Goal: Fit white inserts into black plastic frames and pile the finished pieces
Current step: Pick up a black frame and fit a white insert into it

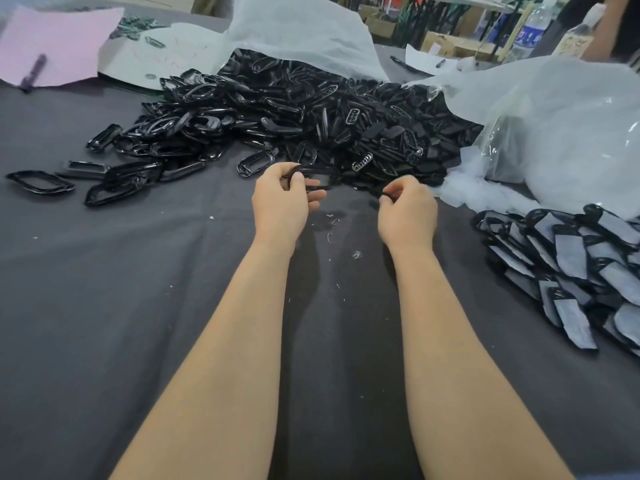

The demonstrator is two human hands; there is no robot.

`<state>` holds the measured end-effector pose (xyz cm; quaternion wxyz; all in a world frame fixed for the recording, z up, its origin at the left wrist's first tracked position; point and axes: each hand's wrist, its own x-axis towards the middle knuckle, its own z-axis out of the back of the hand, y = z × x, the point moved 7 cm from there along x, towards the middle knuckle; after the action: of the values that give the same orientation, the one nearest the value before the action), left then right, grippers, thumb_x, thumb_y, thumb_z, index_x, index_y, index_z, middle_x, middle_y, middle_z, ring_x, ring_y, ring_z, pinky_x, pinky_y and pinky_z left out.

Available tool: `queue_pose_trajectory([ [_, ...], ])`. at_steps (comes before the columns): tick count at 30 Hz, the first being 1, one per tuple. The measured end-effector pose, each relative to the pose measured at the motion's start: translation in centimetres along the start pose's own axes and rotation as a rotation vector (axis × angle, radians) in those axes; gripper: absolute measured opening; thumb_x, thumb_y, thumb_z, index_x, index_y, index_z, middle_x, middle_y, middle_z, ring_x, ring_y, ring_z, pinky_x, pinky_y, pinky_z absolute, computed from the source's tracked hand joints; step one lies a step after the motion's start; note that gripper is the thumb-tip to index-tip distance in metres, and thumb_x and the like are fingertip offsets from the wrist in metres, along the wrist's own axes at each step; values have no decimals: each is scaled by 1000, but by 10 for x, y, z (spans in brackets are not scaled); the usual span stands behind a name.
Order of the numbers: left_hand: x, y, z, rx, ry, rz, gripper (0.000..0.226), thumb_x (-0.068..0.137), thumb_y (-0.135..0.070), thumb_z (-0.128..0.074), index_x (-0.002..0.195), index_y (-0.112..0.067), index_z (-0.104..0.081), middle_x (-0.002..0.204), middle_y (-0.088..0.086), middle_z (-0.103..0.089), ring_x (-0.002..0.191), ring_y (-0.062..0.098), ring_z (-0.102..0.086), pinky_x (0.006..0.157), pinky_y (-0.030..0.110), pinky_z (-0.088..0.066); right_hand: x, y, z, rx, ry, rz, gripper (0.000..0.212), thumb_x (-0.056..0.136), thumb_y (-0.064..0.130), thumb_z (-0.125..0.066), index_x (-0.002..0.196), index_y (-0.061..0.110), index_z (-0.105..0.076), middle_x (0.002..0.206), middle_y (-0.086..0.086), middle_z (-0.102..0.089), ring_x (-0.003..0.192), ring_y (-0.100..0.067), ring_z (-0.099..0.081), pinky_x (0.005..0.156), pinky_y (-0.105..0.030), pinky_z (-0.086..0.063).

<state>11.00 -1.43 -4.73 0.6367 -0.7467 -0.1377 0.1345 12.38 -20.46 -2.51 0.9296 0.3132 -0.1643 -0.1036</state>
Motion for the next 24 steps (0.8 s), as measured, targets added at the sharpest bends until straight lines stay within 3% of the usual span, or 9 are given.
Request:
queue_pose_trajectory([
  [3,-2,-3,-1,14,-2,-22,16,102,-6,-38,107,-16,-49,85,1,-66,60,4,-67,61,18,-55,-8,18,-3,416,19,84,7,94,8,-52,97,15,-51,86,0,-59,82,-18,-64,73,-23,-46],
  [5,-3,-4,-2,22,-13,-25,16,102,-6,-38,107,-15,-50,86,1,-67,63,8,-67,64,19,-56,-10,26,-8,654,74,51,18,95,6,-49,89,22,-49,77,3,-57,60,-4,-60,64,-21,-51],
  [9,-4,-5,-2,23,-21,-28,16,102,-7,-38,107,-15,-51,86,1,-67,64,8,-68,66,20,-57,-14,31,-24,1057,269,-110,9,94,8,-58,90,16,-60,77,2,-57,65,-3,-55,63,-16,-51],
  [13,-4,-5,-3,-5,-11,-24,18,102,-7,-36,104,-19,-48,85,-1,-66,60,4,-67,66,21,-57,-14,29,-17,1001,175,-57,3,94,12,-59,91,12,-60,72,2,-60,60,-3,-56,57,-16,-50],
  [15,-4,-6,-4,-7,0,-35,19,102,-7,-36,103,-21,-49,85,-2,-67,60,3,-67,65,20,-57,-14,29,-10,935,84,-28,16,97,21,-55,84,12,-60,60,4,-61,49,-3,-53,51,-18,-47],
  [18,-5,-7,-6,-31,35,-37,22,103,-8,-36,99,-25,-49,87,-2,-67,65,4,-67,68,21,-57,-13,26,-3,764,-19,27,26,95,31,-58,73,17,-61,54,8,-53,51,-5,-46,59,-23,-42],
  [24,-11,-12,-17,-60,121,-68,20,102,-7,-38,102,-20,-54,86,-2,-67,67,5,-69,68,19,-57,-15,30,-7,778,17,26,21,93,28,-61,73,23,-62,60,8,-58,48,2,-51,57,-19,-44],
])
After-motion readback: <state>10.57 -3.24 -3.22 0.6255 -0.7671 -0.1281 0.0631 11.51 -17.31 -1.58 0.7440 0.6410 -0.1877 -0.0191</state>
